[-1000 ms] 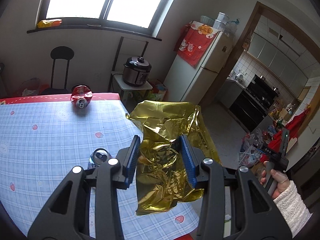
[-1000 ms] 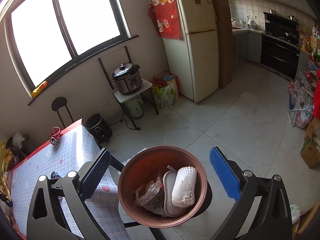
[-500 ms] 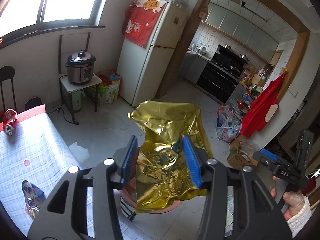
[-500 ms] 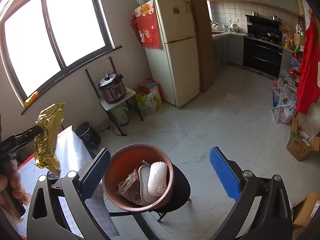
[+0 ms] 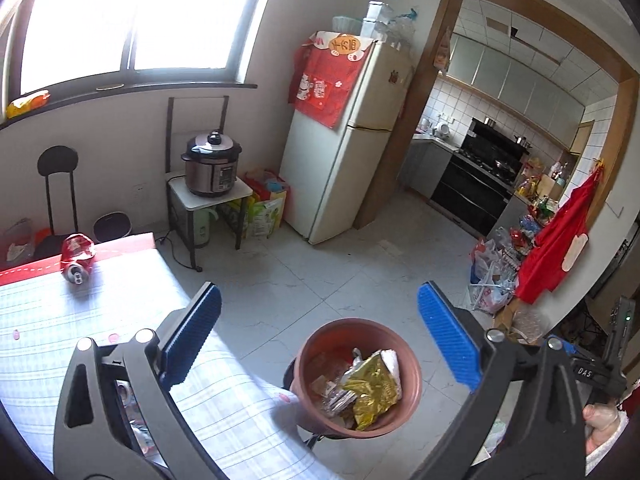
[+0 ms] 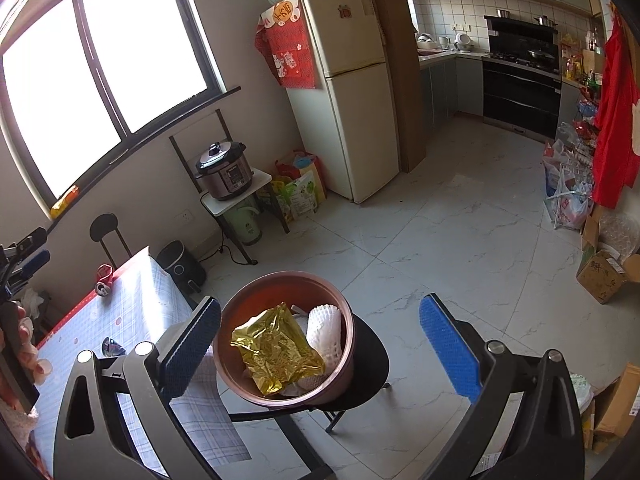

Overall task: Collect trash
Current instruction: 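Carry the gold foil bag over the bin and open the left gripper, then move both open grippers back over the two crushed cans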

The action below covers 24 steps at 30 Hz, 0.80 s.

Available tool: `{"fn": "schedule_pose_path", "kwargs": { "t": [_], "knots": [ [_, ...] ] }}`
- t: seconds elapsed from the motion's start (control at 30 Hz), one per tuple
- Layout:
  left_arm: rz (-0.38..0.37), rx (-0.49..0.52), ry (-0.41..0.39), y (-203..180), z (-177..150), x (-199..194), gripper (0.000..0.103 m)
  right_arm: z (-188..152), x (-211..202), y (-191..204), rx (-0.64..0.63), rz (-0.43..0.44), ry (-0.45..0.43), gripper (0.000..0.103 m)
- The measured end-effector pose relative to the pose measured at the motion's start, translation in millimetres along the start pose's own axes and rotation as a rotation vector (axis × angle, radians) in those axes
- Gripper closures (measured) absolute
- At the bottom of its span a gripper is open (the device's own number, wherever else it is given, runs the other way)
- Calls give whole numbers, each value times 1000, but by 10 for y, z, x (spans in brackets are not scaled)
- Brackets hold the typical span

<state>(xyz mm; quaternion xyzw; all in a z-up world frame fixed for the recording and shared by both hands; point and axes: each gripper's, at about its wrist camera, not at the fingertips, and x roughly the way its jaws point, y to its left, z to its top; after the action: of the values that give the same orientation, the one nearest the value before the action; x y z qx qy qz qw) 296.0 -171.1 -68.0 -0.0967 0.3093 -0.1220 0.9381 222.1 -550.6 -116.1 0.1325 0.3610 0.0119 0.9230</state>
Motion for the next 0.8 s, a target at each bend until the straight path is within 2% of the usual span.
{"fn": "schedule_pose_path", "kwargs": {
  "t": [0.2, 0.37, 0.5, 0.8],
  "knots": [
    [122, -10, -8, 445, -96, -382, 6, 27, 115, 313, -43, 56, 23, 6],
    [244, -21, -55, 779, -239, -821, 6, 68, 246, 642, -90, 122, 36, 6],
    [272, -96, -103, 1121, -428, -1244, 6, 70, 413, 946, -128, 185, 62, 6],
    [486, -259, -90, 1861, -1045, -2054, 6, -259, 742, 1867, -287, 312, 143, 6]
  ]
}}
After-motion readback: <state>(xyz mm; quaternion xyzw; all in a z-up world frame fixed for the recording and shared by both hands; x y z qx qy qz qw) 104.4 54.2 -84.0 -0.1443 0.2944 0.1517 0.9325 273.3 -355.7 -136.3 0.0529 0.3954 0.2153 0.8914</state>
